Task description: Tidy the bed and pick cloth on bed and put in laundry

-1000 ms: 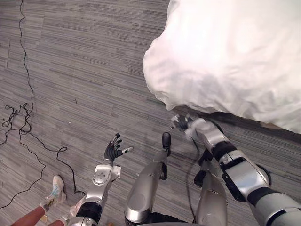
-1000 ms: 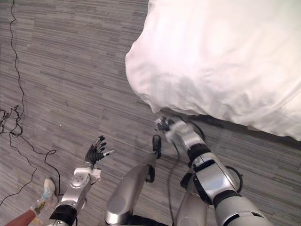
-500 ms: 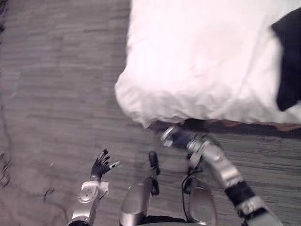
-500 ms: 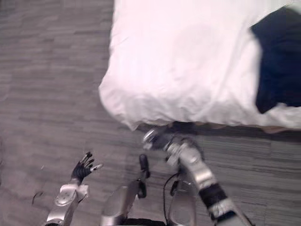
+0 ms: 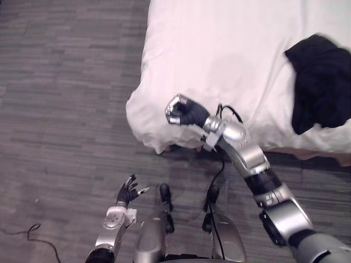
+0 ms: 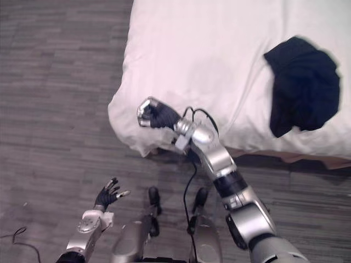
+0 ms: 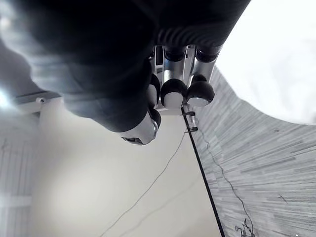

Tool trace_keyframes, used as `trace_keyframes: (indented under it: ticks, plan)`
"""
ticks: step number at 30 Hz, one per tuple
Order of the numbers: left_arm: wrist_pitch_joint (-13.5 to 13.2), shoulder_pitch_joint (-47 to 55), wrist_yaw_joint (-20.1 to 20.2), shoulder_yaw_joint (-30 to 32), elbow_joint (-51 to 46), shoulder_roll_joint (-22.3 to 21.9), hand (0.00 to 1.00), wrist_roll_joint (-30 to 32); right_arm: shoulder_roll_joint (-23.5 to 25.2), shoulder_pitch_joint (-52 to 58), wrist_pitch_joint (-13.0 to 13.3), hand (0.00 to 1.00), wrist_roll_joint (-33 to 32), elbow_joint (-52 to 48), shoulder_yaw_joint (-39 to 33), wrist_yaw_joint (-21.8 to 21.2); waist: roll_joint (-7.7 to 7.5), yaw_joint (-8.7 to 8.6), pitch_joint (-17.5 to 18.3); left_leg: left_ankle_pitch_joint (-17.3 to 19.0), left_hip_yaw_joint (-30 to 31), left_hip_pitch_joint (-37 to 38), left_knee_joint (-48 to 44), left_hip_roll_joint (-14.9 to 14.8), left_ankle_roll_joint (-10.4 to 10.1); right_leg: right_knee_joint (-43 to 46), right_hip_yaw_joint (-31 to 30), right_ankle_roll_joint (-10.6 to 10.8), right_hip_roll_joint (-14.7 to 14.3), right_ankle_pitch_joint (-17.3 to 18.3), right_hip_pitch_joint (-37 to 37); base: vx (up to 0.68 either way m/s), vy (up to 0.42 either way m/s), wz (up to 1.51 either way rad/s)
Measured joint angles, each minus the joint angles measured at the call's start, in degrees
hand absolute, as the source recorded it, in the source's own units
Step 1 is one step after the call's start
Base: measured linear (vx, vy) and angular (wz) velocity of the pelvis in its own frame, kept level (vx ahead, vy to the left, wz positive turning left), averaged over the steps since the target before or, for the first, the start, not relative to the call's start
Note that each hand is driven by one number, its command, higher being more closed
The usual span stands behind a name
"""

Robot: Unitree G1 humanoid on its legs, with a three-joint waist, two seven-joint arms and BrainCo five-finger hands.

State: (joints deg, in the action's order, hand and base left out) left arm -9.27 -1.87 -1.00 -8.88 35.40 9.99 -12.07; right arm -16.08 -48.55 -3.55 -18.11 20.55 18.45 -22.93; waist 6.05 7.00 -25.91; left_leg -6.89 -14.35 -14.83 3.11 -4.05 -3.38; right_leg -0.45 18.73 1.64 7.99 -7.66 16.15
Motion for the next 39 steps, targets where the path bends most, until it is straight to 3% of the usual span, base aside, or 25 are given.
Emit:
trace_keyframes:
  ticks: [3,5,10,13,16,18,21,23,24,26,27,29,31,35,38,39]
  plan:
    - [0.2,-0.3,-0.1,-3.2,0.0,-0.5,0.00,-1.5,-0.9,-2.4,-0.5,1.00,0.0,4.2,0.3,3.5,0.65,1.66,-0.3,-1.1,1.5,-3.5,0.3,0.0,0.0,-1.7,1.6,-0.2,-0.2,-1.3,2.1,-0.02,-0.013,0.27]
    - [0.5,-1.8,-0.1,-5.4,-0.1,-0.9,0.00,-1.7,-3.8,-5.8,-0.5,1.00,0.1,9.3,0.4,7.1,2.96,3.02,-1.4,-2.2,3.6,-6.1,0.8,0.4,0.3,-3.0,3.6,-0.1,-0.2,-2.0,3.1,-0.03,0.014,0.45]
    - [1.0,-2.9,-0.4,-7.7,0.1,-0.8,0.00,-1.7,-6.5,-7.4,0.2,1.00,-1.6,21.1,2.7,8.6,6.15,6.01,-2.3,-3.5,5.1,-9.2,1.9,1.1,0.7,-4.0,5.0,0.0,0.2,-2.9,5.4,-0.02,0.030,0.19]
    - [-0.4,-3.0,-1.0,-8.6,1.0,-0.9,0.00,-1.7,-7.2,-6.2,-0.2,1.00,-4.5,37.6,2.4,6.5,6.31,7.01,-2.2,-3.6,5.3,-9.6,1.9,1.9,0.8,-4.1,5.2,0.2,0.9,-3.0,5.7,0.02,0.058,0.09]
    - [-2.7,-3.0,-0.8,-8.4,2.5,-0.9,0.00,-1.6,-9.4,-2.4,0.1,1.00,-4.4,44.2,1.9,1.9,6.32,6.78,-2.2,-3.6,4.7,-8.8,1.9,2.5,0.8,-4.0,4.9,0.4,1.6,-3.2,5.2,0.04,0.078,-0.05]
    - [-3.6,-2.9,-0.1,-8.1,3.6,-0.9,0.00,-1.6,-10.1,0.2,0.4,1.00,-4.4,45.5,1.9,-2.2,6.32,5.72,-2.2,-3.5,3.9,-6.5,2.1,2.8,0.9,-3.7,4.3,0.7,2.0,-3.0,3.5,0.02,0.056,-0.21]
    - [-4.5,-2.8,0.4,-7.2,4.6,-0.7,0.00,-1.6,-9.6,4.7,2.1,1.00,-4.1,39.5,2.1,-8.5,6.32,3.30,-2.2,-2.4,2.5,-2.0,2.6,2.6,1.1,-2.4,2.6,1.0,2.1,-1.6,1.0,-0.01,0.022,-0.33]
    - [-4.4,-2.4,1.2,-4.9,4.7,-0.4,0.00,-1.6,-8.6,9.6,4.4,1.00,-2.1,22.6,5.2,-11.0,6.05,0.14,-2.3,-1.4,1.2,-0.2,2.7,2.3,0.5,-1.8,1.8,1.1,1.9,-0.7,0.2,0.00,-0.007,-0.33]
    - [-4.4,-2.3,1.2,-4.5,4.7,-0.2,0.00,-1.6,-8.3,10.4,4.7,1.00,-2.1,18.6,6.5,-11.2,5.80,-0.34,-2.4,-1.3,0.6,0.3,2.7,2.1,0.4,-1.8,1.6,1.1,1.8,-0.7,0.0,0.01,-0.024,-0.49]
    - [-4.2,-1.5,1.1,-3.2,4.7,1.0,0.00,-1.6,-4.8,14.1,4.5,1.00,-2.2,2.5,11.2,-11.6,4.08,-1.63,-2.7,-0.5,-1.6,3.0,2.8,1.2,-0.2,-1.9,0.6,1.0,1.1,-0.7,-1.4,0.05,-0.066,-0.56]
    - [-4.1,-1.5,1.1,-3.0,4.7,1.4,0.00,-1.6,-3.8,14.8,4.4,1.00,-2.3,-0.3,12.1,-11.9,3.58,-1.99,-2.8,-0.5,-2.0,3.7,2.8,0.9,-0.4,-1.9,0.5,0.8,0.9,-0.6,-2.0,0.07,-0.090,-0.41]
    - [-4.0,-1.5,0.9,-2.9,4.6,2.8,0.00,-1.6,0.5,15.5,4.9,1.00,-3.1,-7.5,13.0,-11.9,1.22,-2.52,-2.6,-0.4,-2.6,5.5,2.7,-0.2,-0.7,-1.8,-0.2,0.6,-0.2,-0.4,-3.4,0.08,-0.088,-0.21]
    - [-3.5,-1.6,1.0,-3.2,4.5,2.7,0.00,-1.6,3.4,13.8,6.7,1.00,-4.5,-10.3,8.4,-10.7,-0.12,-2.90,-2.4,-0.5,-2.6,5.9,2.7,-0.7,-0.9,-1.6,-0.1,0.1,-0.6,-0.4,-3.7,0.07,-0.056,-0.01]
    - [-1.1,-2.0,1.3,-6.3,3.8,2.5,0.00,-1.6,3.9,2.8,8.1,1.00,-4.5,-9.9,-4.8,-4.9,-0.21,-2.81,-2.4,-0.5,-2.6,3.1,1.9,-0.4,-0.9,-0.1,-0.3,0.1,-0.1,-0.2,-0.6,0.01,-0.005,0.01]
    - [0.1,-3.2,1.2,-9.8,3.6,2.4,0.00,-1.7,-2.6,-6.7,8.7,1.00,-7.4,-3.0,-9.5,1.8,0.25,-1.66,-2.5,-0.9,-2.7,-1.7,0.0,0.0,-0.2,2.3,-0.8,-0.4,0.9,-0.6,4.5,0.00,0.007,0.04]
    - [0.1,-4.0,1.1,-11.6,3.6,2.0,0.00,-1.7,-5.5,-8.2,8.7,1.00,-8.6,0.4,-9.3,4.5,1.08,-0.82,-2.5,-0.9,-2.5,-3.3,-0.7,0.1,0.0,3.1,-0.9,-0.5,1.1,-0.6,6.1,0.00,0.013,0.08]
